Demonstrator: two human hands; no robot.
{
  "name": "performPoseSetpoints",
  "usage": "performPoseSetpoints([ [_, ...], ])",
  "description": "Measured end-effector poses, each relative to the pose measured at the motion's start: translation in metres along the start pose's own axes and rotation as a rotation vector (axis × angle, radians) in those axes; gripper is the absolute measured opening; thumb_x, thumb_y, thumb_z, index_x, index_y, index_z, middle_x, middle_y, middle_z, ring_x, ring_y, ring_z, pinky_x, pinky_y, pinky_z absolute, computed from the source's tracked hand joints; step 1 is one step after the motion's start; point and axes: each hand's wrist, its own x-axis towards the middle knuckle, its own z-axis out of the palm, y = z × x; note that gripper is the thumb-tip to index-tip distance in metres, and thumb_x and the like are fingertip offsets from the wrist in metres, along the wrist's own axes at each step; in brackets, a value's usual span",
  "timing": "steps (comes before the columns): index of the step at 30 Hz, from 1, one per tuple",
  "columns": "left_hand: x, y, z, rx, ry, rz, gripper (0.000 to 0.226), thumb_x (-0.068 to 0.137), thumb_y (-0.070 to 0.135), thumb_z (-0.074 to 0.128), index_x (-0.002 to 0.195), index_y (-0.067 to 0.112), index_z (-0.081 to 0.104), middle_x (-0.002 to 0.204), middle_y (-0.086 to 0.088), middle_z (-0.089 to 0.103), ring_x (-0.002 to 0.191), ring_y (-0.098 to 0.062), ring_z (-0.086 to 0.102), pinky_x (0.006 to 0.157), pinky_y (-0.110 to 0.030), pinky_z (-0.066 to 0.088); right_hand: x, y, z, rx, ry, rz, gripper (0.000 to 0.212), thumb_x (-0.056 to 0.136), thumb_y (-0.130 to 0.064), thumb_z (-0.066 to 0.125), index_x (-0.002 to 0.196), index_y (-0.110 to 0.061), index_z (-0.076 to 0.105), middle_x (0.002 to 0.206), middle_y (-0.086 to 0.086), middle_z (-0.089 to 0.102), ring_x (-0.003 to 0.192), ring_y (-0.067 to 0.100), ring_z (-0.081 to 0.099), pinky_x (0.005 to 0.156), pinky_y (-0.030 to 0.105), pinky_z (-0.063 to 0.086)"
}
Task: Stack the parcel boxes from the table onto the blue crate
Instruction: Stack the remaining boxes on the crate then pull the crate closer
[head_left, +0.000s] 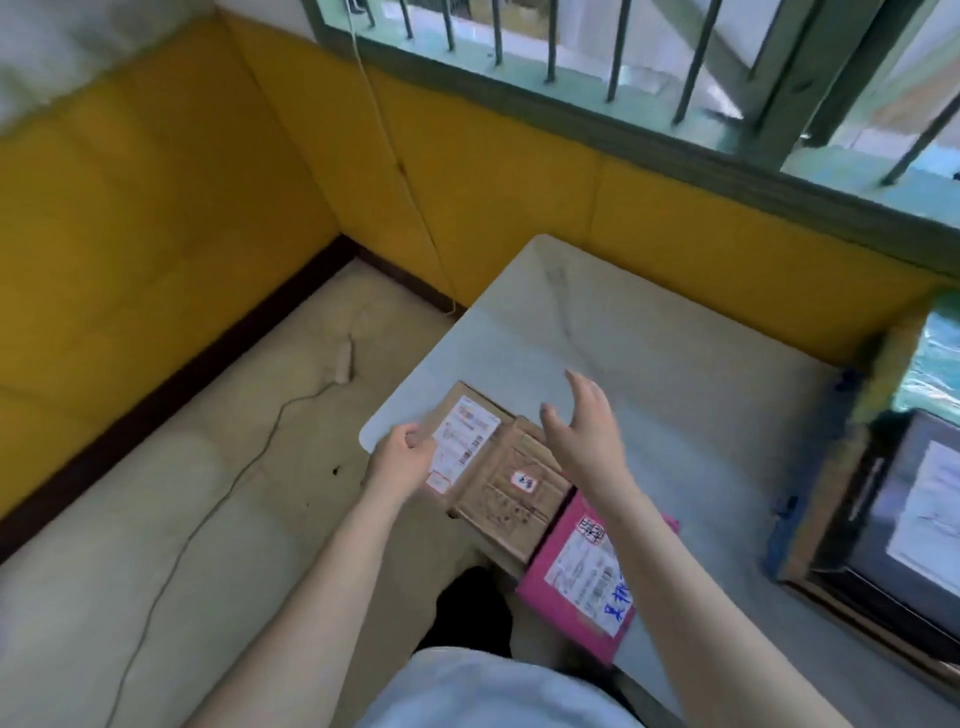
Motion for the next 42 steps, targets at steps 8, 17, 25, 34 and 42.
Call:
performPoseSetpoints([
  [8, 0.1, -0.048, -0.038, 0.195, -0.169, -0.102, 0.05, 0.094, 0.026, 0.052, 0.141, 0.011, 0.044, 0.133, -0.018, 0.052, 0.116, -0.031, 0.054, 0.092, -0.032, 0.042, 0.055, -0.027, 0.091, -0.241, -0.21, 0.112, 0.061, 0.098, -0.033, 0.047, 0.152, -0.012, 0.031, 0.155, 0.008, 0.038, 0.143, 0.024, 0.032, 0.116, 0.038, 0.027],
  [17, 0.132, -0.044, -0.024, -0.094, -0.533, -0.43, 0.031, 0.092, 0.026, 0.059, 0.112, 0.002, 0.057, 0.094, -0.008, 0.066, 0.075, -0.02, 0.064, 0.061, -0.032, 0.058, 0.093, -0.011, 0.133, -0.495, -0.34, 0.251, 0.028, 0.088, -0.032, 0.046, 0.104, -0.012, 0.058, 0.099, 0.007, 0.064, 0.099, 0.029, 0.052, 0.105, 0.04, 0.034],
  [25, 0.125, 0.028, -0.082, -0.005, -0.804, -0.198, 0.059, 0.08, 0.049, 0.075, 0.121, 0.014, 0.052, 0.113, -0.006, 0.07, 0.065, -0.016, 0.064, 0.05, -0.022, 0.035, 0.095, -0.041, 0.075, 0.243, -0.059, 0.291, 0.032, 0.086, -0.03, 0.056, 0.117, -0.027, 0.063, 0.119, 0.003, 0.058, 0.112, 0.019, 0.058, 0.092, 0.034, 0.047],
  [34, 0.024, 0.166, -0.009, -0.027, -0.848, 0.277, 0.039, 0.081, 0.056, 0.068, 0.107, 0.027, 0.065, 0.09, 0.001, 0.063, 0.064, -0.014, 0.046, 0.06, -0.025, 0.041, 0.021, -0.018, -0.082, 0.724, 0.401, 0.289, 0.098, 0.075, -0.053, 0.068, 0.155, -0.039, 0.014, 0.158, -0.005, 0.033, 0.133, 0.018, 0.049, 0.105, 0.047, 0.047],
  [42, -0.125, 0.242, 0.163, -0.174, -0.84, 0.451, 0.054, 0.075, 0.056, 0.075, 0.111, 0.016, 0.067, 0.08, 0.005, 0.063, 0.056, -0.015, 0.048, 0.058, -0.028, 0.043, -0.093, 0.092, -0.207, 0.819, 0.558, 0.139, 0.06, 0.094, -0.04, 0.064, 0.147, -0.045, 0.035, 0.131, -0.014, 0.062, 0.117, 0.008, 0.063, 0.099, 0.037, 0.053],
])
